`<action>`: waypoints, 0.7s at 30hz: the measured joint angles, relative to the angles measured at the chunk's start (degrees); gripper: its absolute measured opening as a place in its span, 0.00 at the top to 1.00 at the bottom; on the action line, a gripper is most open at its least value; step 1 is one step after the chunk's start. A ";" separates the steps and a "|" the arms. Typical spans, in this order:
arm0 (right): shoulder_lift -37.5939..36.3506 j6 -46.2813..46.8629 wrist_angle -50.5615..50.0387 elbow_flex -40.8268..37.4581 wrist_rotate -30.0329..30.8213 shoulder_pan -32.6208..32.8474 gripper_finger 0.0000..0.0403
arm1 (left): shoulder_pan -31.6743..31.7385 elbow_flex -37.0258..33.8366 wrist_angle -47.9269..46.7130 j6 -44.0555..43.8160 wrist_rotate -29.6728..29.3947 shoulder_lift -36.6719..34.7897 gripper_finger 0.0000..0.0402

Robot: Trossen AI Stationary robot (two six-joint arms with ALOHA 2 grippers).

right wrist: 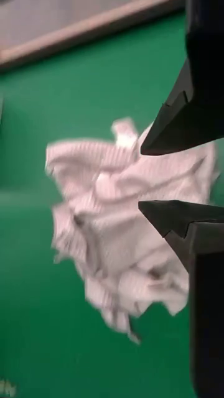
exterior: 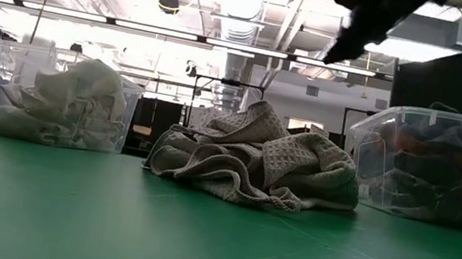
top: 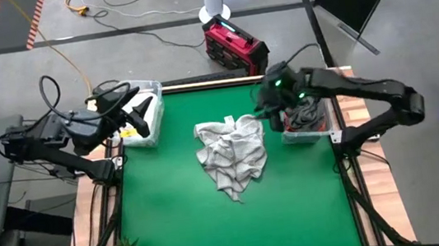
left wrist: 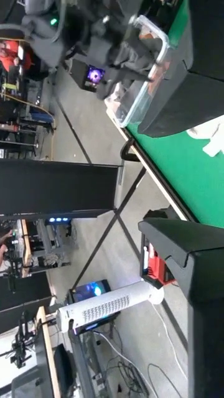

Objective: Sort towels by color in basket
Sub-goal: Put the light gray towel into the left transparent bin

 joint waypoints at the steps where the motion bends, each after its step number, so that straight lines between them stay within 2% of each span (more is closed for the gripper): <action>1: 1.20 0.77 1.00 0.02 0.01 1.36 0.61 | 0.00 0.00 -0.25 -0.50 -0.02 0.28 0.47; 7: 6.98 2.06 1.31 0.02 0.09 5.43 0.61 | 0.02 0.00 -1.68 -6.01 0.79 3.43 0.47; 11: 7.99 2.76 1.10 0.47 0.40 5.45 0.61 | 0.00 0.00 -2.80 -9.25 5.49 8.01 0.47; 16: 6.16 3.17 1.25 4.14 5.05 5.44 0.61 | 0.13 0.00 -2.69 -11.93 11.33 16.19 0.47; 21: 2.10 3.15 1.22 7.83 11.90 4.45 0.61 | 2.67 0.00 0.62 -13.13 24.06 24.15 0.47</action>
